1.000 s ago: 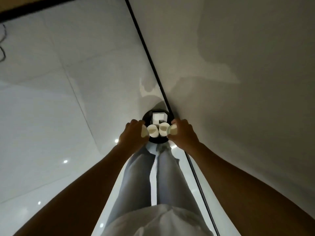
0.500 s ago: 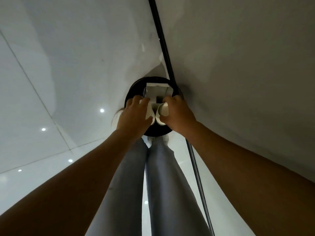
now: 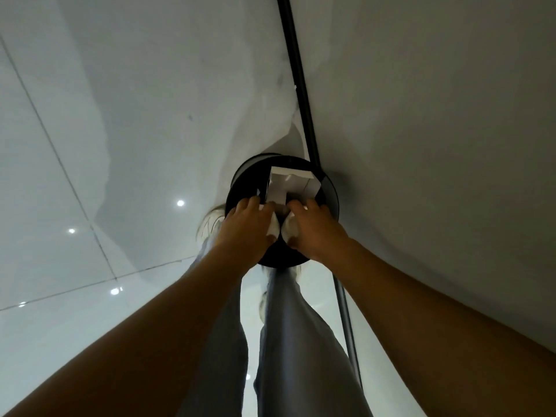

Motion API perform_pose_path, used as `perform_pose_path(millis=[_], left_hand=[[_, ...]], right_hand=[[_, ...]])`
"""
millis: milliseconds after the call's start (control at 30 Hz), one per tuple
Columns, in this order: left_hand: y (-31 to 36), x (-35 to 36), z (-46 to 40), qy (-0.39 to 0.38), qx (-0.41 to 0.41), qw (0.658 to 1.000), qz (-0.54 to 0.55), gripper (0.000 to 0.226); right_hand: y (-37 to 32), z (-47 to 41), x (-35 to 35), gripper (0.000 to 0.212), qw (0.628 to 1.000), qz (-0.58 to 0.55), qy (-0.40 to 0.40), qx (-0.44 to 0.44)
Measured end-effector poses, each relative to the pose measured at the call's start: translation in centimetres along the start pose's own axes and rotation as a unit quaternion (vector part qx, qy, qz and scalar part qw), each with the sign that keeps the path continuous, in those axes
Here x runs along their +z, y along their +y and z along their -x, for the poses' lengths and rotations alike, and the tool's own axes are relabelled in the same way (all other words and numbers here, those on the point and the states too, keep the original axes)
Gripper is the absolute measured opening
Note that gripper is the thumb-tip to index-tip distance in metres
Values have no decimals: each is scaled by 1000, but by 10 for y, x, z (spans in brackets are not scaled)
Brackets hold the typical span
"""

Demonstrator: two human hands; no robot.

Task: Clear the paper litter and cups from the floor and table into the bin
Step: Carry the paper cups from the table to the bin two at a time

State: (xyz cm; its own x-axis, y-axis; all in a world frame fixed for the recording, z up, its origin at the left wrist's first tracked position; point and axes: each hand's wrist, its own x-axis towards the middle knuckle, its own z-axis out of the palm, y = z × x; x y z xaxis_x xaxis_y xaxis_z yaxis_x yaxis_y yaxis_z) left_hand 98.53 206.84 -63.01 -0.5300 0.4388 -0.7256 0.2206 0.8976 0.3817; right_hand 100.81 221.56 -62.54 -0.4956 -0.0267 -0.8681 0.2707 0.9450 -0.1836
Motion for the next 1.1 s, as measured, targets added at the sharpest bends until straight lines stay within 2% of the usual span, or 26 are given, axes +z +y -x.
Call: perform_pose_path(millis=[167, 333, 467, 633, 833, 1100], left_hand=[[2, -60, 65, 77, -25, 996, -45, 62], [18, -139, 160, 136, -84, 986, -47, 55], [35, -197, 257, 193, -151, 969, -15, 52], [37, -228, 384, 258, -229, 938, 27, 50], [1, -212, 535, 304, -335, 887, 92, 48], [-114, -126, 740, 360, -469, 785, 185, 46]], right_hand=[[-31, 60, -45, 60, 998, -10, 66, -22], [-95, 148, -115, 58, 985, 68, 123, -103], [-161, 245, -162, 54, 961, 140, 162, -177], [-240, 348, -179, 54, 923, 221, 184, -254], [-351, 441, -149, 49, 878, 298, 174, -331], [-546, 535, -2, 48, 792, 404, 129, -438]])
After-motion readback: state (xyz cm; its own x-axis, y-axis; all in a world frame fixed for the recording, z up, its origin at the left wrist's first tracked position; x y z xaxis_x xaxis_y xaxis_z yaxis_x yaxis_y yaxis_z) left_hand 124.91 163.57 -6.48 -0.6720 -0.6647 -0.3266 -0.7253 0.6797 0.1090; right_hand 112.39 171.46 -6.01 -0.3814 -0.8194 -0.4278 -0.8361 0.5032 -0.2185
